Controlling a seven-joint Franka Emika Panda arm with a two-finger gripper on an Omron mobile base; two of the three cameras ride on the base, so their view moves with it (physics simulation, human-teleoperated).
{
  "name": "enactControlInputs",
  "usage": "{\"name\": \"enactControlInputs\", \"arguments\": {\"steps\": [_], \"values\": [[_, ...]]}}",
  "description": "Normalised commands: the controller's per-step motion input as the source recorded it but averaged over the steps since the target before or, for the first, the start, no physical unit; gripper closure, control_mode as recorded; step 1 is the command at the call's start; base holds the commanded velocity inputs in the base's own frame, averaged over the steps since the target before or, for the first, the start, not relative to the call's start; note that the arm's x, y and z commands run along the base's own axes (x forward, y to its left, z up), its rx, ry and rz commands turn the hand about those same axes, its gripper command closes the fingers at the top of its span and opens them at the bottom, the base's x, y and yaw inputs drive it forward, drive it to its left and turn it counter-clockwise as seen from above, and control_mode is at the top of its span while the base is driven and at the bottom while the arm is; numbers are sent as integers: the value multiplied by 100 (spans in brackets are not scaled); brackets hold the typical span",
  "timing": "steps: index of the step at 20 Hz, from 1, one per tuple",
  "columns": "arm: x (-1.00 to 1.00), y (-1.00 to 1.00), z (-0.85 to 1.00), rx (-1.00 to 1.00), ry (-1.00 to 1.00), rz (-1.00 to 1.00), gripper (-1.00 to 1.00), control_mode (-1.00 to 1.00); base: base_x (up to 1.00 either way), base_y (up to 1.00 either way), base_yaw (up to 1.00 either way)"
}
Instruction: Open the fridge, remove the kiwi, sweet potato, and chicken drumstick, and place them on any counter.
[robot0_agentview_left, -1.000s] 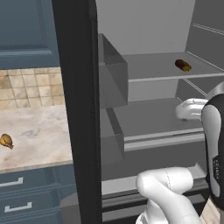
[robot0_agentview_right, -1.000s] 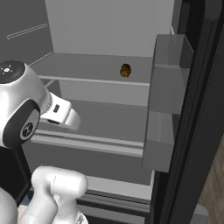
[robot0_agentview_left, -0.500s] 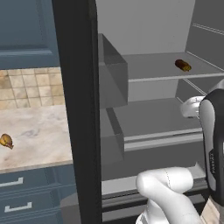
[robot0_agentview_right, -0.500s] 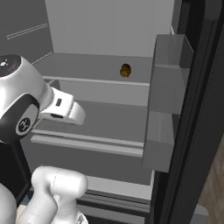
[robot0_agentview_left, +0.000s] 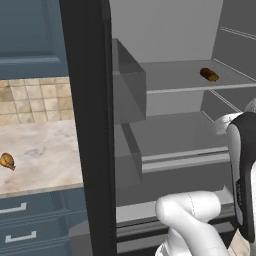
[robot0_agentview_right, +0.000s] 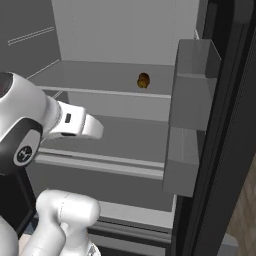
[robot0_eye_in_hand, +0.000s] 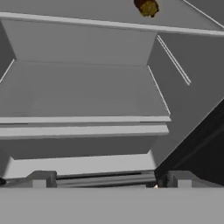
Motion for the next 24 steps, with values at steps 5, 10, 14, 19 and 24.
{"name": "enactControlInputs", "arguments": {"steps": [5, 10, 14, 19, 24], "values": [[14, -21, 33, -1, -16, -1, -100, -100, 0, 0, 0], [17, -20, 60, 0, -7, 0, -100, -100, 0, 0, 0], [29, -14, 48, 0, 0, 0, -100, -100, 0, 0, 0], [44, -3, 12, 0, 0, 0, -100, -100, 0, 0, 0], [59, 0, 0, 0, 0, 0, -100, -100, 0, 0, 0]]}}
